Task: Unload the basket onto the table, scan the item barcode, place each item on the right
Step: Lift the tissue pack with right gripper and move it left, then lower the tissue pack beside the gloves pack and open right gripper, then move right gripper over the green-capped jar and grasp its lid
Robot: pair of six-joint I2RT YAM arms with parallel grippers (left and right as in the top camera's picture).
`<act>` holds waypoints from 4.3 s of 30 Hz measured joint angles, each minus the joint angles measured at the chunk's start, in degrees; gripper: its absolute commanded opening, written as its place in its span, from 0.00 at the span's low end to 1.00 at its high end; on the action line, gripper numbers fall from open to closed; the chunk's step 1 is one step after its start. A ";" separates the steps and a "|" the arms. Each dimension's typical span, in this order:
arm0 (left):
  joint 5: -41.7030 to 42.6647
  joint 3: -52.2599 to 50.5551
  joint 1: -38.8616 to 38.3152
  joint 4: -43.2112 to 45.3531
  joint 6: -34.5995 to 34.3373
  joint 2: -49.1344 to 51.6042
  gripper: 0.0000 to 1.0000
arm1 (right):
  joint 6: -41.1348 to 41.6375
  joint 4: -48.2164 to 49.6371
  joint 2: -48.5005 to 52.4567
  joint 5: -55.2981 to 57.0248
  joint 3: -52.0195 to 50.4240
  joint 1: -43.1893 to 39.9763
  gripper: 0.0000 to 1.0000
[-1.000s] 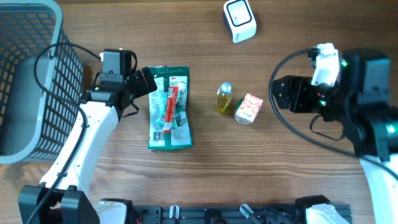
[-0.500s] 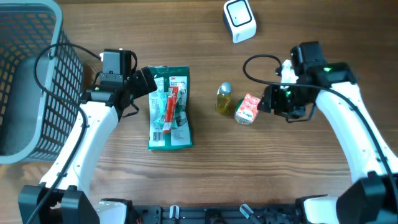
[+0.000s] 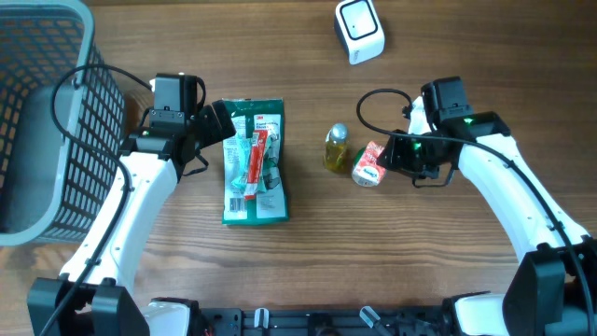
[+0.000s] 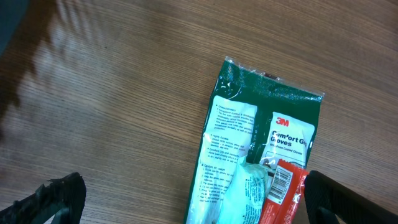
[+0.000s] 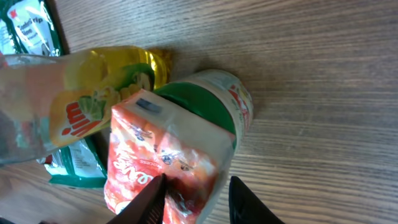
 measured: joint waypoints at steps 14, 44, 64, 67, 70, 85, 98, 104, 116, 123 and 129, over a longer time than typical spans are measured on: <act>-0.02 0.00 0.00 0.00 0.02 0.00 1.00 | -7.72 -6.25 -4.11 -11.06 2.73 0.07 0.04; -0.02 0.00 0.00 0.00 0.17 0.00 1.00 | 5.35 10.97 5.42 9.94 3.06 34.29 0.09; 0.00 0.00 0.00 0.00 0.20 0.00 1.00 | 5.27 0.59 -7.13 11.15 9.05 28.87 0.64; 0.00 -0.02 0.00 0.00 0.20 0.00 1.00 | 5.27 -3.21 -8.13 13.38 9.05 24.11 0.79; 0.00 0.00 0.00 0.00 0.20 0.00 1.00 | 5.97 -7.04 -8.13 16.63 9.07 19.43 0.87; -0.02 0.00 0.00 0.00 0.20 0.00 1.00 | 11.10 -5.92 -0.59 27.89 7.13 17.25 1.00; -0.02 0.00 0.00 0.00 0.20 0.00 1.00 | 11.10 -1.73 5.01 28.37 5.77 17.25 1.00; -0.02 0.00 0.00 0.00 0.20 0.00 1.00 | 11.10 -1.73 6.47 28.37 5.77 17.25 1.00; -0.02 0.00 0.00 0.00 0.20 0.00 1.00 | 10.82 -5.84 6.80 30.56 5.77 15.56 1.00; -0.02 0.00 0.00 0.00 0.20 0.00 1.00 | 5.03 -9.53 6.80 30.45 5.77 8.44 0.99; -0.02 0.00 0.00 0.00 0.20 0.00 1.00 | 3.37 -9.18 6.80 26.05 5.77 7.87 1.00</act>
